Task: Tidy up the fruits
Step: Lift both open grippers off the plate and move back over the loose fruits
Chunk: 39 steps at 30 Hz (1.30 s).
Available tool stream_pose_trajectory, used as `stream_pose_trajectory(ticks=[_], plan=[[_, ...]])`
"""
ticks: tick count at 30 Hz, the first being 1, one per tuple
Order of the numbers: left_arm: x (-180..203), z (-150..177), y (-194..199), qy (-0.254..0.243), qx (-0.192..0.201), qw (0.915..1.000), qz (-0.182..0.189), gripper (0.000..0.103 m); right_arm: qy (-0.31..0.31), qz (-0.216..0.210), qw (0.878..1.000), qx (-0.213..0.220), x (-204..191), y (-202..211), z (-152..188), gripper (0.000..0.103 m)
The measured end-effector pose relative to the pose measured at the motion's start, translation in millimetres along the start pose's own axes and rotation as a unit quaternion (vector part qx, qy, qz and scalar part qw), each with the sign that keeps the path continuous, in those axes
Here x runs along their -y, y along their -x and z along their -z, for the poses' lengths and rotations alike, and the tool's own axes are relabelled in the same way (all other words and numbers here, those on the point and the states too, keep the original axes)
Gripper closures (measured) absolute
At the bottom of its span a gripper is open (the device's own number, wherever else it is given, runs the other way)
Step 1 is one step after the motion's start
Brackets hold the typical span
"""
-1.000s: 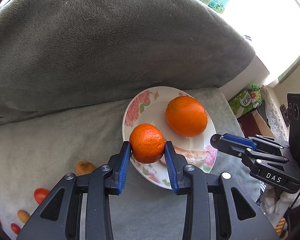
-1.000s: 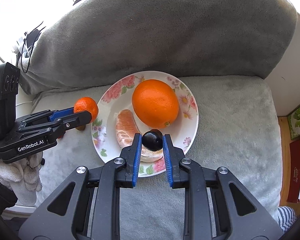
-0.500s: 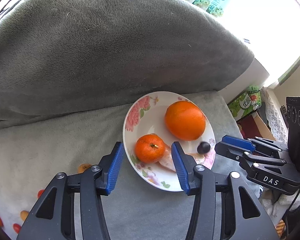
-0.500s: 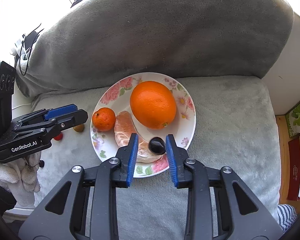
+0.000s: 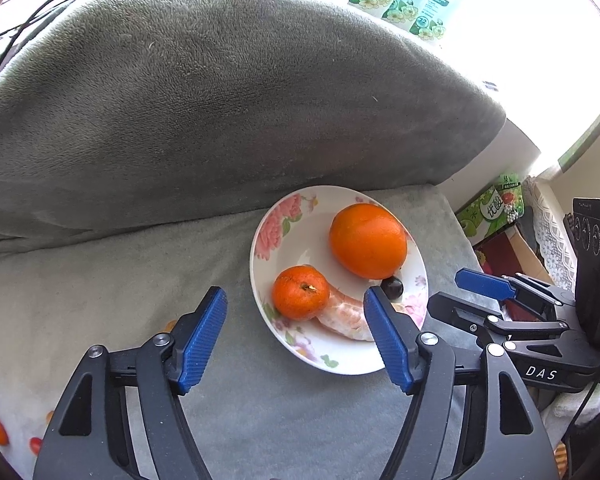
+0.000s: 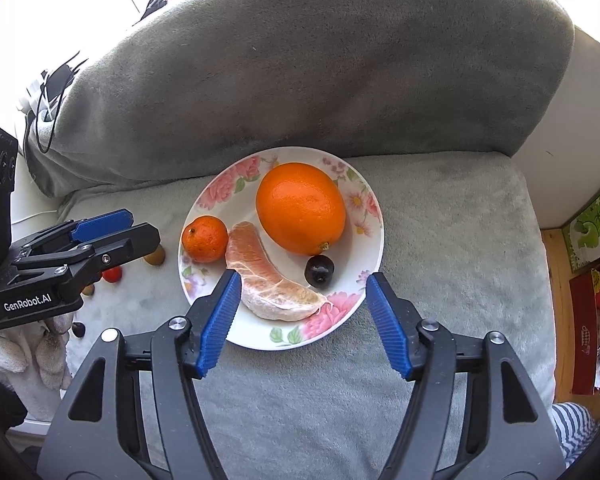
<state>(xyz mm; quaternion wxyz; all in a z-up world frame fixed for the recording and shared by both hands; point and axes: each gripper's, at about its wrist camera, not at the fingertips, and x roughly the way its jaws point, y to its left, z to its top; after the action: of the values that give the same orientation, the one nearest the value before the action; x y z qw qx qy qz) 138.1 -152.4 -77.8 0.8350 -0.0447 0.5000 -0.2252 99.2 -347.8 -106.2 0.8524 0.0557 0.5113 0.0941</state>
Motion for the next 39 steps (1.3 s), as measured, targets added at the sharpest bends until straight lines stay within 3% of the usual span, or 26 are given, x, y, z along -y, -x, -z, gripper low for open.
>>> stream_pose_trajectory(ticks=[22, 32, 39], plan=[[-10.8, 23.8, 44.1, 0.009, 0.033, 0.9994, -0.011, 0.032, 0.018, -0.018, 0.999, 0.037, -31.9, 14.1, 8.5, 0.035], [-56.1, 49.5, 72.5, 0.058, 0.044, 0.9967, -0.037, 0.032, 0.046, -0.023, 0.998, 0.023, -61.9, 9.6, 3.2, 0.035], [-99.5, 77.7, 92.9, 0.103, 0.049, 0.9912, -0.068, 0.032, 0.076, -0.05, 0.996, 0.003, -88.0, -1.9, 3.9, 0.035]])
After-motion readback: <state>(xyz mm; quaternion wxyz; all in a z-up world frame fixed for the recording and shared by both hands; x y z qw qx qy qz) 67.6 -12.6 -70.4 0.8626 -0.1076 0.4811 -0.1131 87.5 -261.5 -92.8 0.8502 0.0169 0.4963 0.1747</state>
